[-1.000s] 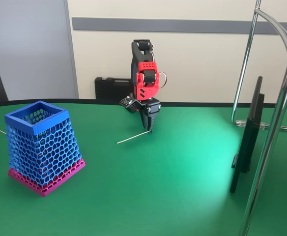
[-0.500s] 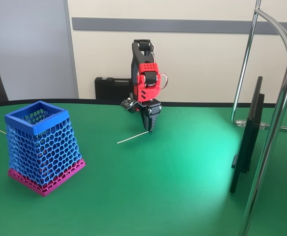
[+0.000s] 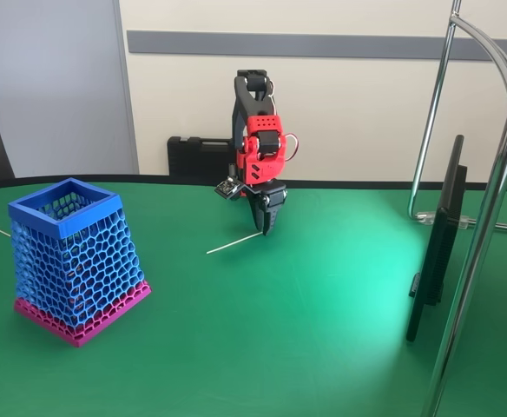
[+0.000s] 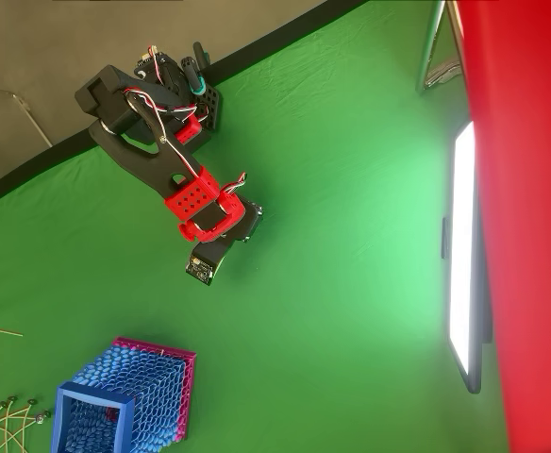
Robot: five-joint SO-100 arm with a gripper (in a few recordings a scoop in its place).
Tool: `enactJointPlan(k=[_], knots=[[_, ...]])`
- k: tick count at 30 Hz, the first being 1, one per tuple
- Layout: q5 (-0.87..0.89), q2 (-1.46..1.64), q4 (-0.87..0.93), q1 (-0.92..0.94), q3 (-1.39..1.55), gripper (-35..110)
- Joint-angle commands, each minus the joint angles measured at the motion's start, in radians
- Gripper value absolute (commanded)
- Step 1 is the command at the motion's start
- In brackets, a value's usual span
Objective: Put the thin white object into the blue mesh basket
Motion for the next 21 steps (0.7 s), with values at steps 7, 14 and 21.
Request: enactJointPlan(k=[7,14,21], knots=[[0.014,-0.014,0.008,-0.025,-0.034,14],[0.015,-0.026,0.005,-0.025,-0.038,11],[0.021,-0.031,0.003,-0.026,-0.041,8]])
